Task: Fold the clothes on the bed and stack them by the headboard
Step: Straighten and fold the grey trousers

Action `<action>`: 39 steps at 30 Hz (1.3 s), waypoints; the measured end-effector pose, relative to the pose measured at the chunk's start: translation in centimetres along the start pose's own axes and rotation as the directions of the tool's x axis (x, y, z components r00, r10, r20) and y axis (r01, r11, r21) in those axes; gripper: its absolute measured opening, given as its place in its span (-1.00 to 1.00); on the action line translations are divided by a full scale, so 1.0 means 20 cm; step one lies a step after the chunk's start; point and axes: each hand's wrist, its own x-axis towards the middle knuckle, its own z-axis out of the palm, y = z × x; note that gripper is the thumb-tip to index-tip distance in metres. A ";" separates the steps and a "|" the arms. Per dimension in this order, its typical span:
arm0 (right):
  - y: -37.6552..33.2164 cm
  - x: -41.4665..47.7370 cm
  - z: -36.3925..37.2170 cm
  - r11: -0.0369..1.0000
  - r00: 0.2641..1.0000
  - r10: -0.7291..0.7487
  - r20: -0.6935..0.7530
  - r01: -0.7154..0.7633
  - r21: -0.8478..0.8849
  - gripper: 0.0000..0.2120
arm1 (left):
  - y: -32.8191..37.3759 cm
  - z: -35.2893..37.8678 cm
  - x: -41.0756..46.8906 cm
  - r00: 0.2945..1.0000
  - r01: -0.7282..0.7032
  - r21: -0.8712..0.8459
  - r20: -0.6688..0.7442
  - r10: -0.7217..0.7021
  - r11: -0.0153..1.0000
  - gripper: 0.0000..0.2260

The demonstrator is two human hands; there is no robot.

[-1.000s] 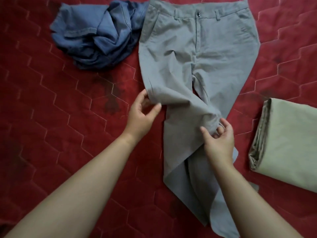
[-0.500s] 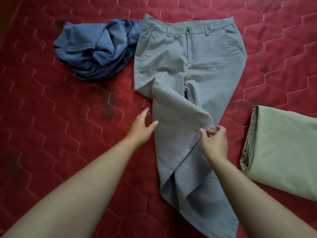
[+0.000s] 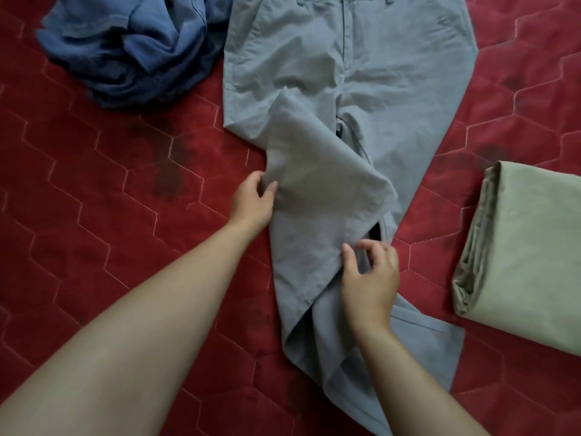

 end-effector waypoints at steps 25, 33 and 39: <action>-0.17 -0.30 -0.16 0.960 0.971 0.165 -0.173 -0.118 0.253 -0.91 | -0.09 -0.46 -0.77 0.959 -0.145 0.045 0.251 0.129 0.988 -0.80; -0.28 -0.63 -0.10 0.959 0.980 0.155 -0.127 -0.119 0.256 -0.95 | -0.04 -0.84 -0.91 0.968 -0.249 -0.234 -0.087 0.235 0.940 -0.88; -0.43 -1.11 -0.09 0.850 0.962 0.202 0.186 -0.266 0.455 -0.60 | -0.08 -1.17 -1.07 0.996 -0.040 -0.422 0.056 0.070 0.906 -0.86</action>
